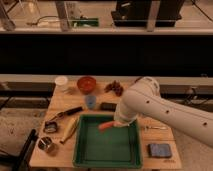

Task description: Place pepper in tray

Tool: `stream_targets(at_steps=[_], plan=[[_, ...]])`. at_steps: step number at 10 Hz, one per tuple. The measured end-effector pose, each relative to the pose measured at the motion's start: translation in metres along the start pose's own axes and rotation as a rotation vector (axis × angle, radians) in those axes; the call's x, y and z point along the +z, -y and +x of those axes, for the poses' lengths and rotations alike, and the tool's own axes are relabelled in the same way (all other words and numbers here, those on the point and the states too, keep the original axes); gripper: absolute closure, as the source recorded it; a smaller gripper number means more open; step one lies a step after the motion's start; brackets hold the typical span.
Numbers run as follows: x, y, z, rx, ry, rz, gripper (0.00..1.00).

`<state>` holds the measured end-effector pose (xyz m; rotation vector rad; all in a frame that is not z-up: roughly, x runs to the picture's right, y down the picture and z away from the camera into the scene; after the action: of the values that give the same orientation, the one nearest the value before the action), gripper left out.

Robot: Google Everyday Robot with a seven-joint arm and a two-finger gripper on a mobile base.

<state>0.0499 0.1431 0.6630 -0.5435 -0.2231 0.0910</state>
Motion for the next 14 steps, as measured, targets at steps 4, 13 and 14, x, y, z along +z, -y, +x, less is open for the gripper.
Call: stream_targets(at_steps=[4,13,14], plan=[[0.020,-0.003,-0.056,-0.013,0.003,-0.007,0.49],[0.035,-0.015,-0.048,-0.008,0.001,-0.018,1.00],[0.039,-0.017,-0.055,-0.007,0.001,-0.021,1.00]])
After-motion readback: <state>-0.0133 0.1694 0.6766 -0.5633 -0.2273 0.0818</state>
